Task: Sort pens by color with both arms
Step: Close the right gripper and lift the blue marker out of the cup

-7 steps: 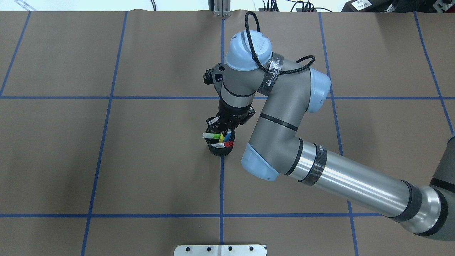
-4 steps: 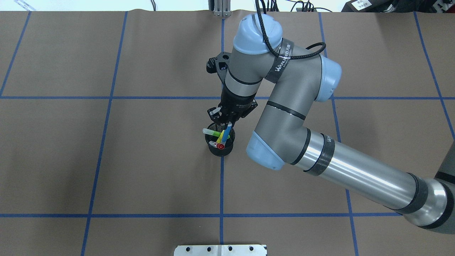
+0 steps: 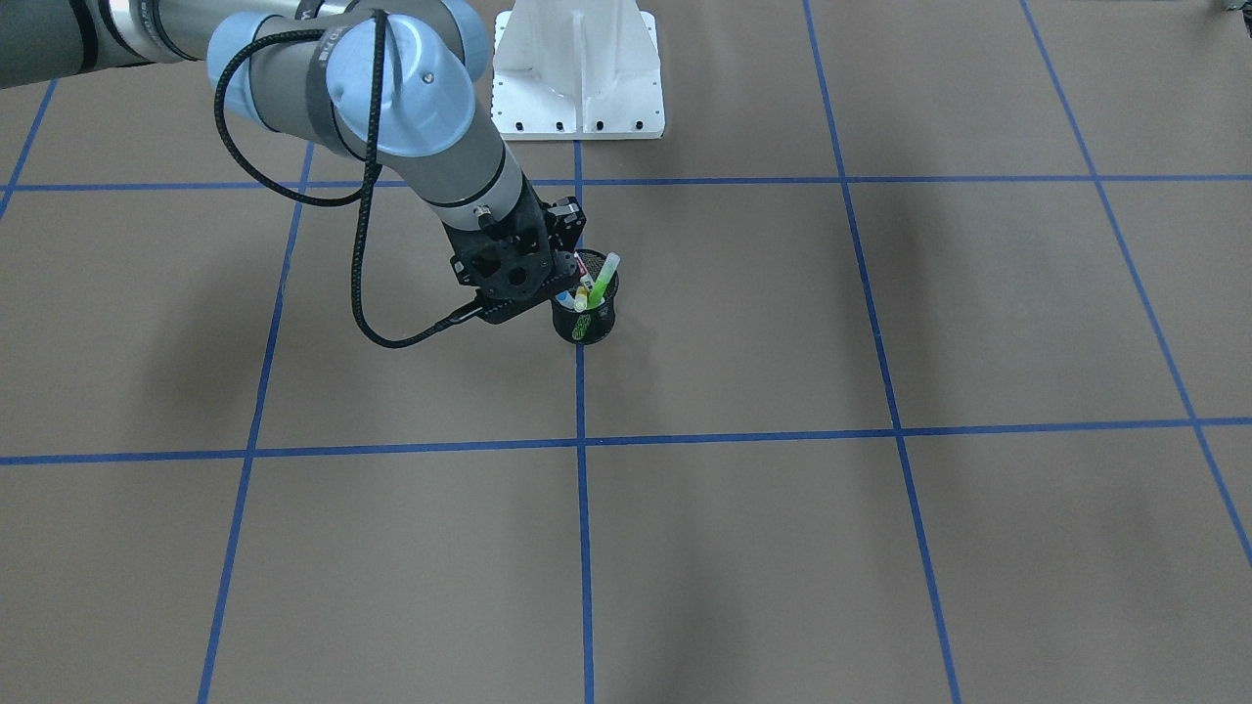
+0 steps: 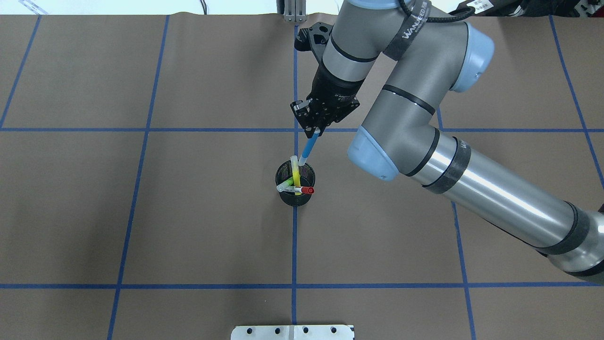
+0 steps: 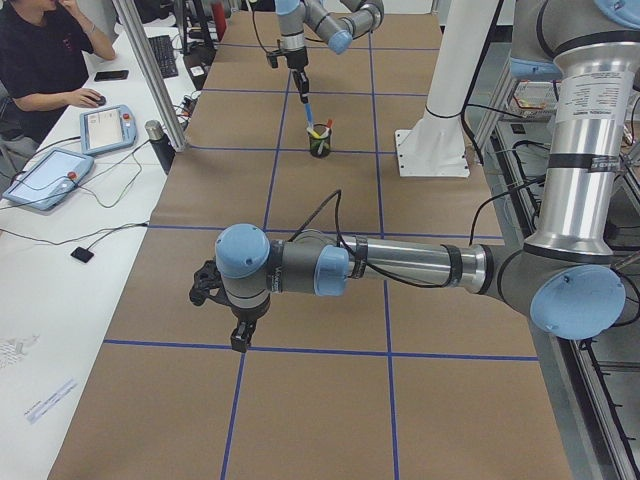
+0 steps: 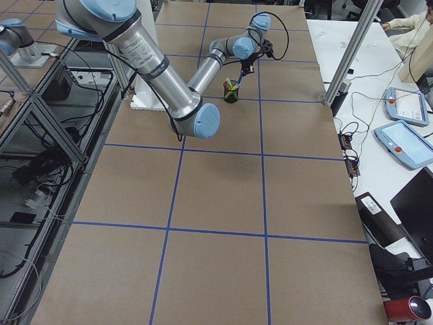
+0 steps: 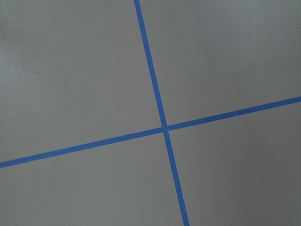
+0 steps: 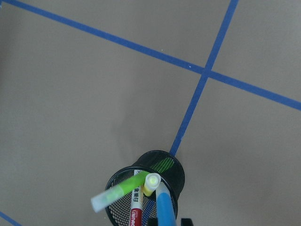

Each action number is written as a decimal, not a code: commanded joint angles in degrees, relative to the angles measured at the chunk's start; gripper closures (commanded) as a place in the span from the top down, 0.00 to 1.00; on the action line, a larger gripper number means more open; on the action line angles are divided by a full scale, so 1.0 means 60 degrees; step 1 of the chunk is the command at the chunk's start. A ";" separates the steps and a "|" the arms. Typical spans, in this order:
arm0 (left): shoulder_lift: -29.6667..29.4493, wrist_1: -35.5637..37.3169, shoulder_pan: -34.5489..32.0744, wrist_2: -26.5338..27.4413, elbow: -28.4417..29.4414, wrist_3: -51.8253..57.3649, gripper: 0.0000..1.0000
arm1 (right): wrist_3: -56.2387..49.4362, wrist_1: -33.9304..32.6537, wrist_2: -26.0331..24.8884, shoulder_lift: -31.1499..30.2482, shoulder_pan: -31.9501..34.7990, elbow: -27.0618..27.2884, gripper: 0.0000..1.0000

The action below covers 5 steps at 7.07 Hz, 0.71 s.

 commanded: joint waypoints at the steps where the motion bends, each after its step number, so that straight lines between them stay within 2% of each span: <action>1: 0.0000 0.0000 0.0000 -0.0002 0.0000 -0.0008 0.99 | 0.0027 -0.0032 0.0583 -0.0008 0.0500 0.0172 0.16; 2: 0.0087 -0.0058 0.0000 -0.0002 0.0000 -0.0009 0.99 | 0.0085 -0.0032 0.0542 -0.0023 0.0676 0.0275 0.16; 3: 0.0117 -0.0073 0.0000 -0.0002 -0.0015 -0.0009 0.99 | 0.0188 -0.0032 0.0150 -0.0096 0.0765 0.0421 0.16; 5: 0.0132 -0.0074 0.0000 -0.0002 -0.0015 -0.0009 0.99 | 0.1074 0.0041 -0.1721 -0.0287 0.0765 0.0714 0.16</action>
